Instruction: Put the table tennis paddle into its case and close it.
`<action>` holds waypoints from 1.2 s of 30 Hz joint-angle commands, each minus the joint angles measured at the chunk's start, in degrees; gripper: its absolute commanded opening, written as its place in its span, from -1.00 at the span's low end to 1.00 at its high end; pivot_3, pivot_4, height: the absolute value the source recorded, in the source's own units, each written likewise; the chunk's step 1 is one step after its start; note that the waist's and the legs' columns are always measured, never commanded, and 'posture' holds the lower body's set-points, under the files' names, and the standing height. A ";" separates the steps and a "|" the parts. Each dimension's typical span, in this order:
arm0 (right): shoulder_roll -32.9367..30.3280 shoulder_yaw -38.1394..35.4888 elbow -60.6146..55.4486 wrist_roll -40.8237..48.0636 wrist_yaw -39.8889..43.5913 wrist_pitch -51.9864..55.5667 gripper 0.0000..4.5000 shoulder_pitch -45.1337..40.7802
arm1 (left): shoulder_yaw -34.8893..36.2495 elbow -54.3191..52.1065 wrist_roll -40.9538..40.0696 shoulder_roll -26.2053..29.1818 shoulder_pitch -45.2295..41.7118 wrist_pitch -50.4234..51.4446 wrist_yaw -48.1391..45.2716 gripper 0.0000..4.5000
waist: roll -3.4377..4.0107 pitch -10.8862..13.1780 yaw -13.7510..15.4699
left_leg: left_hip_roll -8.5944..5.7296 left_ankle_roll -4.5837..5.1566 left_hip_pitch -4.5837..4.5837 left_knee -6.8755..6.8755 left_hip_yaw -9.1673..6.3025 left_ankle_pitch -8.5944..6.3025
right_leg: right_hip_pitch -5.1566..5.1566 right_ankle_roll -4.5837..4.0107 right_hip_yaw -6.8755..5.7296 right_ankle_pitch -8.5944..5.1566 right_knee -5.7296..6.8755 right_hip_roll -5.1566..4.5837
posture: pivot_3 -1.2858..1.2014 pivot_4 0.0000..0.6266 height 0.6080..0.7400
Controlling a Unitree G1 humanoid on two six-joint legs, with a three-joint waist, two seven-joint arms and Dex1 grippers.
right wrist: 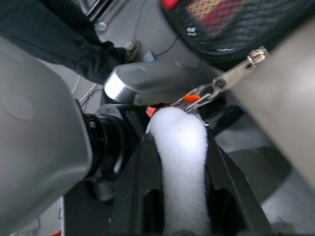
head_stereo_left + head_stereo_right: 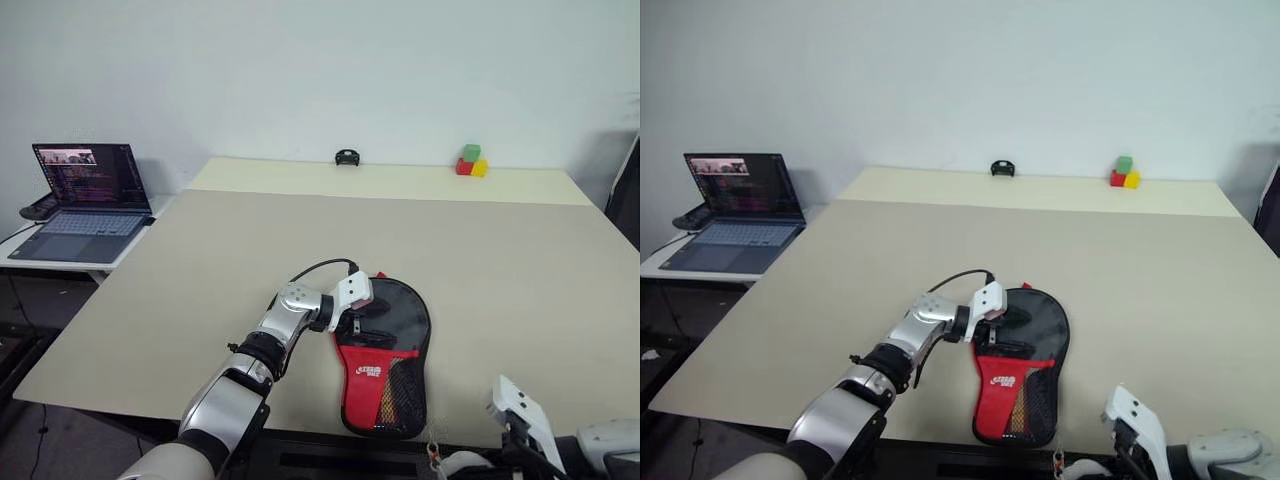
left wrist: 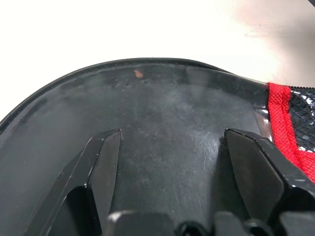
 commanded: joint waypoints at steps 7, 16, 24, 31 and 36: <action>3.11 7.66 -1.90 4.29 -4.88 -0.60 -0.81 -4.00 | -5.87 6.41 7.43 0.60 4.45 2.66 -1.00 0.63 | -0.01 -0.01 -0.01 | 0.00 -0.02 0.00 0.00 0.00 -0.01 | -0.01 0.01 0.00 0.00 -0.02 0.00 | 0.03 -0.52 1.00; 2.63 7.89 1.52 4.35 -6.73 -1.25 -0.37 -6.22 | -5.73 6.20 7.45 0.61 4.67 2.63 -0.75 0.63 | -0.05 -0.02 0.03 | 0.00 -0.04 0.00 -0.01 0.00 -0.03 | -0.01 0.01 0.00 -0.01 -0.07 0.00 | 0.03 -0.52 1.00; 4.02 5.45 -1.13 7.00 -11.08 -1.80 0.40 -5.52 | -5.24 6.44 7.18 0.24 4.42 2.63 0.30 0.63 | -0.04 -0.02 0.05 | 0.00 -0.04 0.00 -0.02 0.00 -0.03 | -0.01 0.02 0.01 -0.01 -0.07 -0.01 | 0.03 -0.52 1.00; 4.97 -2.20 -1.47 19.10 -17.62 -1.91 0.40 -6.93 | -5.03 6.49 7.01 0.01 4.35 2.33 0.69 0.63 | -0.06 -0.01 0.08 | 0.00 -0.05 -0.02 -0.01 0.00 -0.03 | 0.00 0.02 0.01 0.00 -0.08 -0.03 | 0.03 -0.52 1.00; 4.36 -4.36 1.40 21.60 -21.62 -4.47 0.40 -12.08 | -4.42 5.43 6.19 -0.12 4.23 2.21 0.32 0.63 | -0.06 0.00 0.10 | 0.00 -0.05 -0.03 -0.01 0.00 -0.03 | 0.00 0.02 0.01 0.00 -0.09 -0.04 | 0.03 -0.52 1.00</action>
